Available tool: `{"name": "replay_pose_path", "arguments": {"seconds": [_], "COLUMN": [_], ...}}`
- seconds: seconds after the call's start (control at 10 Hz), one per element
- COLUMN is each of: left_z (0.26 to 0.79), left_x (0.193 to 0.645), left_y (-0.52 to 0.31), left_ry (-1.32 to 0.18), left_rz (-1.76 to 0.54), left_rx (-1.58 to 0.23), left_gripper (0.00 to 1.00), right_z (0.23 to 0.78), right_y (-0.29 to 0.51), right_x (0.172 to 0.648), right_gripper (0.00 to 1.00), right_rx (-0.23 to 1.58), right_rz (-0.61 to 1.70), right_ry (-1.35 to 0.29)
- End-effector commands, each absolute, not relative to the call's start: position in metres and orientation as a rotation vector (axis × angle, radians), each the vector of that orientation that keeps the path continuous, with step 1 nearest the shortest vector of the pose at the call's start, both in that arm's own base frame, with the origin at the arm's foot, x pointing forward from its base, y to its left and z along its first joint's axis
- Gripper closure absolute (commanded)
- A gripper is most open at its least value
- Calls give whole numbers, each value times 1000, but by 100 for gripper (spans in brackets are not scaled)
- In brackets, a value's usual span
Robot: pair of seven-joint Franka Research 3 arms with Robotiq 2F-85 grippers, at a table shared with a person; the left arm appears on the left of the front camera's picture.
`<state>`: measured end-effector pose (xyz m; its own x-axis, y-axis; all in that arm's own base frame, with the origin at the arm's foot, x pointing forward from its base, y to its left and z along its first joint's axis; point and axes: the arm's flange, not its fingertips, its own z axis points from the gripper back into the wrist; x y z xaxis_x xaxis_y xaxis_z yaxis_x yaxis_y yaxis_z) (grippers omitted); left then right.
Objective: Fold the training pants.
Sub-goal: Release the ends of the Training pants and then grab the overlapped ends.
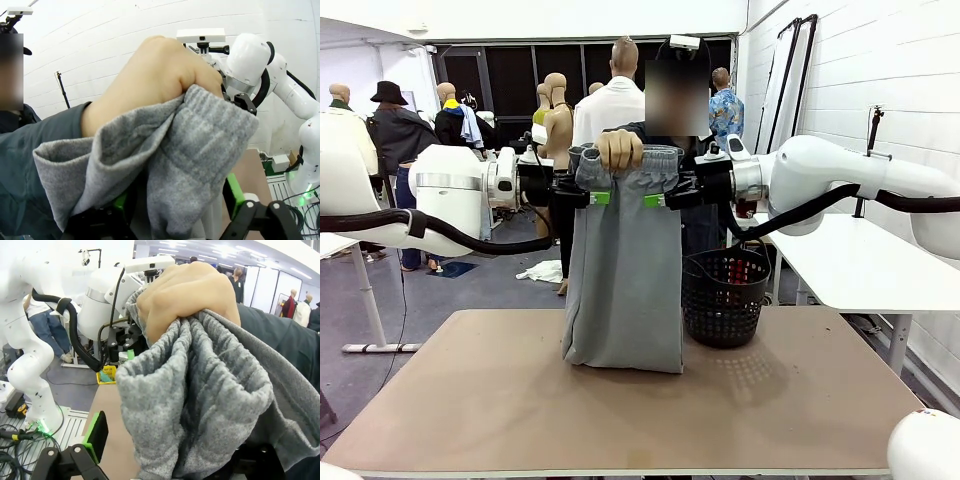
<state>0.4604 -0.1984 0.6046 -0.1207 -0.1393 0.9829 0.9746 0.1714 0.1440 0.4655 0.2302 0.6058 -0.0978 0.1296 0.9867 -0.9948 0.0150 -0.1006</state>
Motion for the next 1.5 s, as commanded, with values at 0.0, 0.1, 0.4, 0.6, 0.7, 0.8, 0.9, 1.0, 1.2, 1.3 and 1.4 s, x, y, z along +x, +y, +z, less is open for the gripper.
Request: {"name": "replay_pose_path", "arguments": {"seconds": [0.0,0.1,0.4,0.6,0.7,0.8,0.9,1.0,1.2,1.3,1.4], "left_z": [605,603,603,600,598,595,592,590,585,584,584], "left_x": [456,451,438,430,427,426,424,421,421,421,421], "left_y": [-195,-191,-180,-169,-164,-160,-156,-151,-143,-142,-142], "left_ry": [-1279,-1304,-1289,-1284,-1276,-1267,-1261,-1262,-1295,-1317,-1347], "left_rz": [-1194,-1190,-1166,-1134,-1119,-1105,-1092,-1077,-1052,-1040,-1030], "left_rx": [-903,-895,-877,-858,-848,-839,-831,-823,-803,-783,-755], "left_gripper": [0,0,0,0,0,0,0,0,0,0,0], "right_z": [611,611,610,606,604,602,600,598,596,597,598], "right_y": [231,228,217,205,198,194,189,185,183,182,181], "right_x": [468,468,464,459,455,454,450,447,448,447,446], "right_gripper": [0,0,0,0,0,0,0,0,0,0,0], "right_rx": [1011,990,957,946,938,931,922,912,910,906,890], "right_rz": [1305,1286,1261,1233,1217,1202,1191,1173,1154,1148,1133], "right_ry": [-1169,-1183,-1181,-1162,-1163,-1167,-1171,-1183,-1198,-1205,-1219]}}
